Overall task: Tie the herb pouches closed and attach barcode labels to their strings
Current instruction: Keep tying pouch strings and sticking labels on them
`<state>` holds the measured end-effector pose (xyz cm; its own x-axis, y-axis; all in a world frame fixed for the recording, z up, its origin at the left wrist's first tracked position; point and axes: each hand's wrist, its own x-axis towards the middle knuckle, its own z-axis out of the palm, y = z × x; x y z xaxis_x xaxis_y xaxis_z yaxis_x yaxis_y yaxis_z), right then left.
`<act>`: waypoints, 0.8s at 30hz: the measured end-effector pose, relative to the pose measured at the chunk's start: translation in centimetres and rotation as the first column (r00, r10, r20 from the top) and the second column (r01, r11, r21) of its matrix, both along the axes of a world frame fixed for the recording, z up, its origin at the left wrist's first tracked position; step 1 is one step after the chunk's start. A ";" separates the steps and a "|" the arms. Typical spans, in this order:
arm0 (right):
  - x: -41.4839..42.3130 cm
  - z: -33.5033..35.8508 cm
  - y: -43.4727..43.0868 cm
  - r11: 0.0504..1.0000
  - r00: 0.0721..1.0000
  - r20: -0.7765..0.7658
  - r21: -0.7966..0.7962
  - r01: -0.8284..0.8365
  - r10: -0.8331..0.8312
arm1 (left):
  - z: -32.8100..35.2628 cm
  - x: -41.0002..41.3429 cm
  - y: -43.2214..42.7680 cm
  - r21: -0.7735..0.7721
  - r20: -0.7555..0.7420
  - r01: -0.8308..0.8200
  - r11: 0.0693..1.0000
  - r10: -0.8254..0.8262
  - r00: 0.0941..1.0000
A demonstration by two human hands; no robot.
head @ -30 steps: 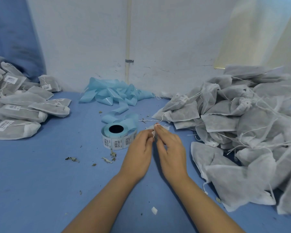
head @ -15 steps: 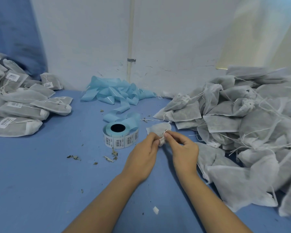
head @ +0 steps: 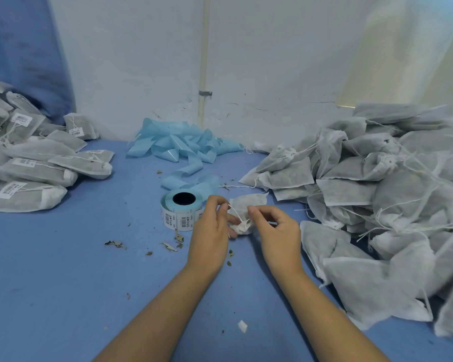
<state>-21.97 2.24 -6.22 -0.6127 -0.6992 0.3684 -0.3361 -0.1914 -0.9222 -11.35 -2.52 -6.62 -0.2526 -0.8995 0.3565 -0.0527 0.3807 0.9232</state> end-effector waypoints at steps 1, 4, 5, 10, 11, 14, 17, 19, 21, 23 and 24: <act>-0.1 0.0 0.0 1.000 0.999 0.032 -0.003 0.003 -0.003 | 0.0 0.0 0.1 -0.009 0.002 0.001 1.000 -0.001 1.000; -0.2 0.0 0.0 1.000 0.996 0.086 -0.003 -0.018 0.018 | 0.1 0.0 0.2 -0.062 0.022 -0.012 0.998 0.013 1.000; -0.2 0.1 0.0 1.000 0.996 0.079 0.004 -0.029 0.028 | 0.1 0.0 0.3 -0.087 0.028 -0.019 0.996 0.022 0.999; 0.3 0.2 0.4 0.998 1.000 0.017 -0.060 -0.015 0.016 | 0.1 0.0 0.4 -0.139 0.064 -0.064 0.988 0.074 0.995; 0.5 0.2 0.6 0.997 0.998 0.036 -0.065 -0.050 0.052 | 0.1 0.0 0.4 -0.131 0.063 -0.080 0.988 0.088 0.994; 1.2 0.2 0.7 0.972 0.966 0.114 0.007 -0.234 0.231 | 0.2 0.2 0.4 -0.100 0.049 -0.148 0.984 0.153 0.987; 1.4 0.3 0.3 0.952 0.941 0.204 0.089 -0.294 0.272 | 0.4 0.3 0.5 -0.146 0.059 -0.235 0.961 0.246 0.968; 1.3 0.3 0.1 0.956 0.939 0.249 0.111 -0.271 0.237 | 0.4 0.4 0.6 -0.189 0.074 -0.270 0.944 0.288 0.955; 1.1 0.4 -0.1 0.959 0.918 0.318 0.069 -0.273 0.238 | 0.4 0.5 0.8 -0.237 0.079 -0.295 0.926 0.321 0.944; 0.8 0.7 -0.1 0.964 0.886 0.399 0.018 -0.266 0.237 | 0.7 0.6 1.0 -0.269 0.064 -0.326 0.906 0.354 0.933; 0.6 0.9 -0.1 0.968 0.867 0.444 0.000 -0.252 0.226 | 0.8 0.6 1.0 -0.278 0.069 -0.342 0.898 0.374 0.925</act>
<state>-21.39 2.17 -5.36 -0.5134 -0.8562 0.0584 0.1530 -0.1583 -0.9755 -10.77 -1.49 -5.80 0.0149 -0.8184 0.5745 -0.3318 0.5379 0.7749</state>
